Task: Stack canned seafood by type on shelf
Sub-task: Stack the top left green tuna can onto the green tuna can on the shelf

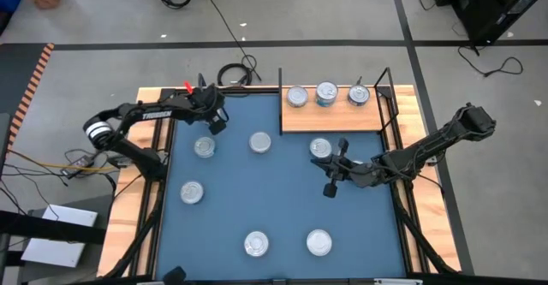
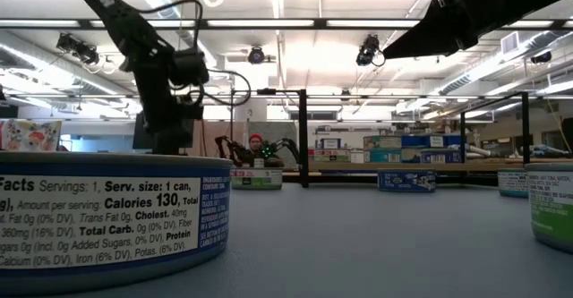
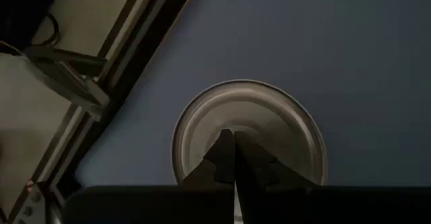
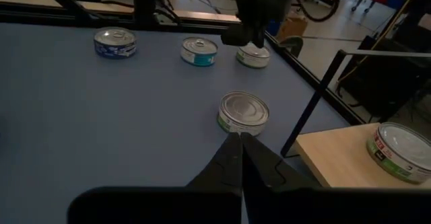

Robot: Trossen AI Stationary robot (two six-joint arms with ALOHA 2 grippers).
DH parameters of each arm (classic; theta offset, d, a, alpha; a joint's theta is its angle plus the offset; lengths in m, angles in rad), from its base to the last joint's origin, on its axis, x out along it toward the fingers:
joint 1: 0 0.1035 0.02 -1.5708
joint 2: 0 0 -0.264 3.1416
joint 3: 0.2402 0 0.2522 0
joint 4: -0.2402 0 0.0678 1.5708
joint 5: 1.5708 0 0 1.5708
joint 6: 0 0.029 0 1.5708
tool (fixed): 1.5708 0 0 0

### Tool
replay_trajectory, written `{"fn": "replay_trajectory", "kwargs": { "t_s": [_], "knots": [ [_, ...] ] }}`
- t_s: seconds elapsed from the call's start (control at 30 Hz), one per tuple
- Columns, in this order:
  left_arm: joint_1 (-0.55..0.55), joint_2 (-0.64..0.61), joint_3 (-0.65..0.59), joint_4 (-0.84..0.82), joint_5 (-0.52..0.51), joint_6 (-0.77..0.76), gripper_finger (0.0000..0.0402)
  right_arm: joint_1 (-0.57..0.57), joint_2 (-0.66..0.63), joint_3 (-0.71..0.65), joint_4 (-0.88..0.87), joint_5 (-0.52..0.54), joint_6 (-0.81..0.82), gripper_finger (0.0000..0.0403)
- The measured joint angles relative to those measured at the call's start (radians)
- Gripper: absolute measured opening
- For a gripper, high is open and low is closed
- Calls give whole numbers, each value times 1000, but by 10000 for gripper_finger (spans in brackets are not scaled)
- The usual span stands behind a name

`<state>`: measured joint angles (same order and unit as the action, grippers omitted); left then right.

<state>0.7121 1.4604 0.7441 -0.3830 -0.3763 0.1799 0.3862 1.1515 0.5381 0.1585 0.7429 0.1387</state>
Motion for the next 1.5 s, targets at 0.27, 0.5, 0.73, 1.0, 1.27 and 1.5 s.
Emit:
{"fn": "replay_trajectory", "kwargs": {
  "t_s": [0.27, 0.5, 0.73, 1.0, 1.27, 1.5],
  "knots": [
    [-12, 40, 6, 17, 126, 27, 4, 0, 0, 0, 0, 0, 0, 4],
    [-129, 41, 4, 5, 199, 27, 4, 0, 0, 0, 1, 0, 0, 4],
    [-280, 41, 3, 2, 261, 4, 5, 1, 0, 0, 0, -3, 16, 5],
    [-427, 41, 4, -35, 270, -64, 5, 8, 0, 0, -1, -3, 16, 5],
    [-606, 41, 4, -46, 287, -156, 5, 34, 0, 0, -2, -3, 16, 5],
    [-724, 47, -3, 69, 371, -235, 5, 37, 0, 0, -2, -4, 24, 5]
  ]
}}
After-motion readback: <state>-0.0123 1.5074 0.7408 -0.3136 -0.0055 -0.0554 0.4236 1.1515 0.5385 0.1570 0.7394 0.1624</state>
